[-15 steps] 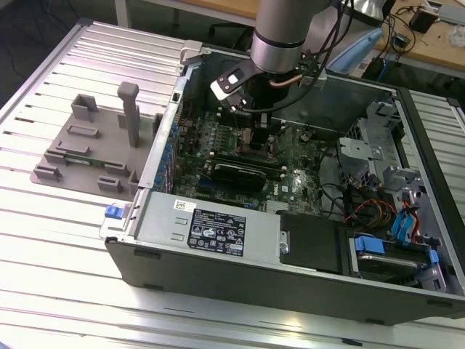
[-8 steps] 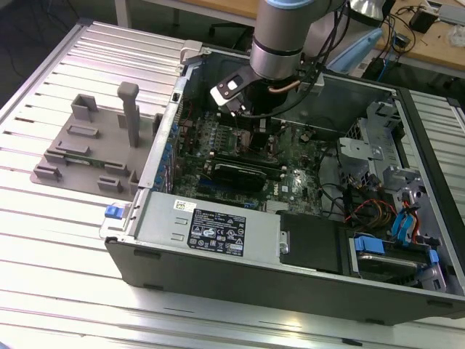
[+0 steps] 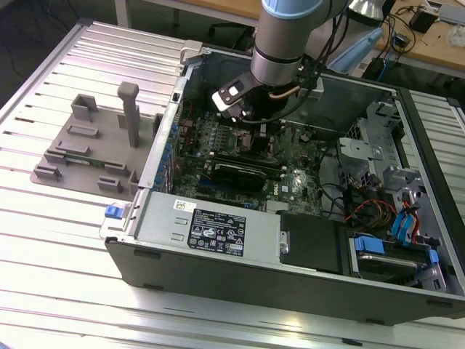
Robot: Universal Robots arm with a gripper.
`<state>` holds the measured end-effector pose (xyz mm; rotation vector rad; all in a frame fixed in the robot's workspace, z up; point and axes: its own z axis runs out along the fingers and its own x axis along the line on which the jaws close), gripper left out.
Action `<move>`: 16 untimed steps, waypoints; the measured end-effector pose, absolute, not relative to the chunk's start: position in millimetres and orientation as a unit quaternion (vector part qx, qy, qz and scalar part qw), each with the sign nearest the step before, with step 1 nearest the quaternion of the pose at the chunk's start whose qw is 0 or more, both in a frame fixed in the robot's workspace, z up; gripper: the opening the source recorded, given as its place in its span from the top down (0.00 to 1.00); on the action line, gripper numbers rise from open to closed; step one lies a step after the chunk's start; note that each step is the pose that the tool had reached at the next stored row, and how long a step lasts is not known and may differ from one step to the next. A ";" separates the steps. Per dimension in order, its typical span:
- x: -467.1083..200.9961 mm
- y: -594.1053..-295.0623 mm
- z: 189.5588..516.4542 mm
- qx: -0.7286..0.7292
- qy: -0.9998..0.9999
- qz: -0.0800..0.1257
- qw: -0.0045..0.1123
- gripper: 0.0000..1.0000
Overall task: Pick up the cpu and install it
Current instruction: 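Place the cpu into insertion slot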
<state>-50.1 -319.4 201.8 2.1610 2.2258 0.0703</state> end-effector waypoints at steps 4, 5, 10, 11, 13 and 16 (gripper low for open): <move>-50.0 -318.9 201.5 0.701 0.712 0.023 0.019 0.45; -50.1 -318.2 201.4 0.701 0.712 0.023 0.019 0.45; -49.7 -318.0 199.1 0.702 0.712 0.023 0.019 0.45; -49.6 -317.7 198.7 0.702 0.712 0.023 0.019 0.45; -49.1 -317.0 198.4 0.702 0.711 0.023 0.019 0.45; -48.1 -315.6 198.1 0.703 0.711 0.023 0.019 0.45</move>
